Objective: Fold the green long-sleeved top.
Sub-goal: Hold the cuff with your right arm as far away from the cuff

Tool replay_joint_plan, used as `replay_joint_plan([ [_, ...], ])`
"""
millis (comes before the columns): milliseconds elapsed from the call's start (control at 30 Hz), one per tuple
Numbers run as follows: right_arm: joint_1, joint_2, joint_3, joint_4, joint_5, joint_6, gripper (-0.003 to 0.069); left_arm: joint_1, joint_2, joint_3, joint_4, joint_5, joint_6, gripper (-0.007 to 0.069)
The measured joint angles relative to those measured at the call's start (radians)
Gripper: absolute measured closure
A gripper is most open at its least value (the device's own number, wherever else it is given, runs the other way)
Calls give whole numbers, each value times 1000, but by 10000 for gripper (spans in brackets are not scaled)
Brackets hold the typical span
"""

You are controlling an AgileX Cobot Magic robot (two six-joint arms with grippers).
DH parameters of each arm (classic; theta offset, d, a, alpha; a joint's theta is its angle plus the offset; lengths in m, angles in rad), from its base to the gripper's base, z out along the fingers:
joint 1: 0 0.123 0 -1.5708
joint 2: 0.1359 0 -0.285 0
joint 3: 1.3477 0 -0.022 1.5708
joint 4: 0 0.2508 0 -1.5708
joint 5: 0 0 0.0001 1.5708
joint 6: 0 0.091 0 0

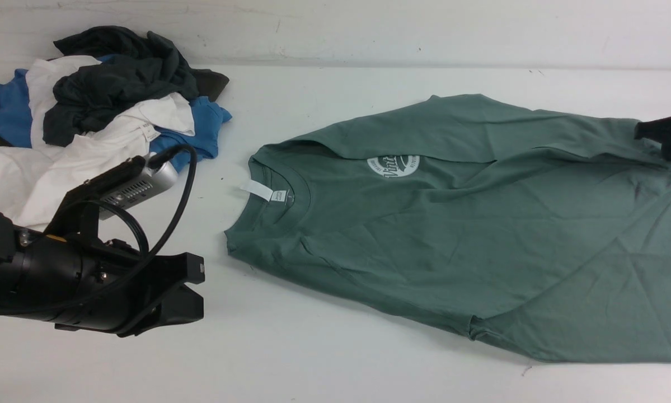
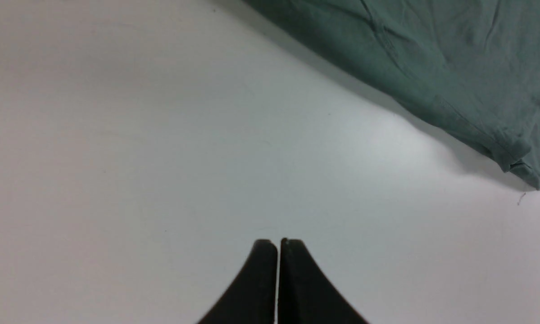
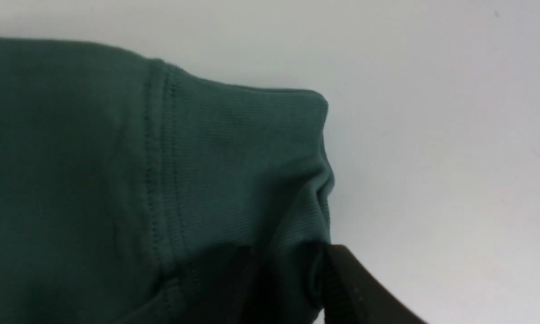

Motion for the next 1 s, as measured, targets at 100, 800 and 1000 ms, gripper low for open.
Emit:
replay_joint_plan([
  [100,0,8,-36,0,-1,29,340,0,0,0,-1,-1,21,628],
  [800,-49,8,-83,3,-14,41,286,0,0,0,-4,-1,29,628],
  [1000,-62,41,-83,81,-14,41,339,0,0,0,-5,-1,29,628],
])
